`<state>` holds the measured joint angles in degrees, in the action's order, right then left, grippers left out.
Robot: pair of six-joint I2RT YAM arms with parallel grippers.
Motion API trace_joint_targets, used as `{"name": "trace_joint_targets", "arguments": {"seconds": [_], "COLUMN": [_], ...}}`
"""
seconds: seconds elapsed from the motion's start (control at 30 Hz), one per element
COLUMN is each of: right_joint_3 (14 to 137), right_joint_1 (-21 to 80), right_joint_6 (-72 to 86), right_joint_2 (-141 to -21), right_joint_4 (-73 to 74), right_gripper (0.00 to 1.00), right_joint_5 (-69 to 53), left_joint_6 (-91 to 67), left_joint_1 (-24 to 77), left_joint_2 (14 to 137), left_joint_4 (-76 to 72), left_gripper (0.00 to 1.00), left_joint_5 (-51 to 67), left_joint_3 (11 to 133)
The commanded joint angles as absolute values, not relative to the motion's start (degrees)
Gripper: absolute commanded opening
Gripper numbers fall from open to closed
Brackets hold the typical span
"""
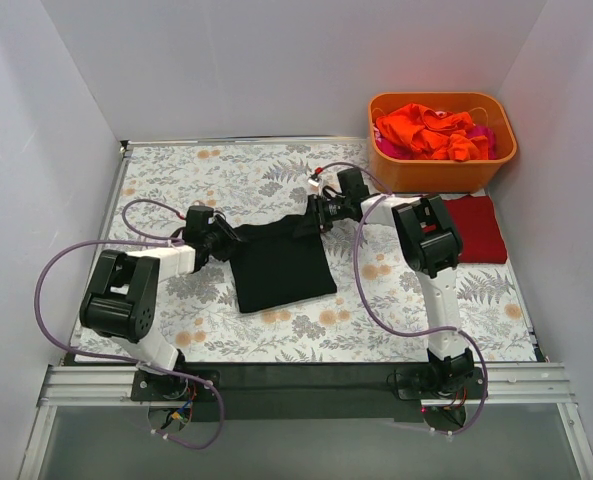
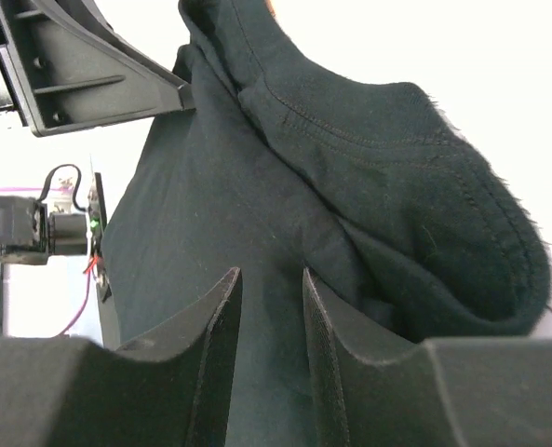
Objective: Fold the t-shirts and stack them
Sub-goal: Fold the tshirt
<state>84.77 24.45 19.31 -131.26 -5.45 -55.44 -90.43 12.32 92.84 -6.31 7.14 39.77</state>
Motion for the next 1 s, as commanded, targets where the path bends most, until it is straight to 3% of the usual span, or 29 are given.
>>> {"name": "trace_joint_targets", "arguments": {"seconds": [0.0, 0.23, 0.37, 0.53, 0.67, 0.97], "right_joint_3": [85.52, 73.58, 64.53, 60.47, 59.33, 53.97], "right_joint_1": [23.29, 25.65, 30.39, 39.53, 41.48, 38.15], "right_joint_6": [19.95, 23.99, 26.19, 27.51, 29.79, 30.94], "right_joint_2": [-127.72, -113.05, -104.26, -103.36, -109.41, -116.9], "right_joint_4": [-7.21, -7.56, -7.56, -8.0, -9.93, -12.39], "right_gripper": [0.35, 0.35, 0.35, 0.34, 0.33, 0.28], "right_joint_5": [-51.59, -53.69, -54.05, -52.75, -52.29, -51.33], "left_joint_6": [-87.98, -87.45, -90.08, -100.17, -103.79, -106.44], "left_joint_1": [11.6, 15.1, 21.43, 26.72, 27.51, 25.32], "left_joint_2": [93.26, 78.87, 70.07, 65.04, 65.74, 76.81], "left_joint_4": [-2.55, 4.29, 9.66, 12.13, 12.3, 6.95], "left_gripper": [0.37, 0.47, 0.47, 0.36, 0.18, 0.04], "left_joint_5": [6.14, 4.92, 3.34, 7.72, 9.84, 15.55], "left_joint_3": [41.39, 42.1, 39.92, 33.15, 27.18, 21.27]}}
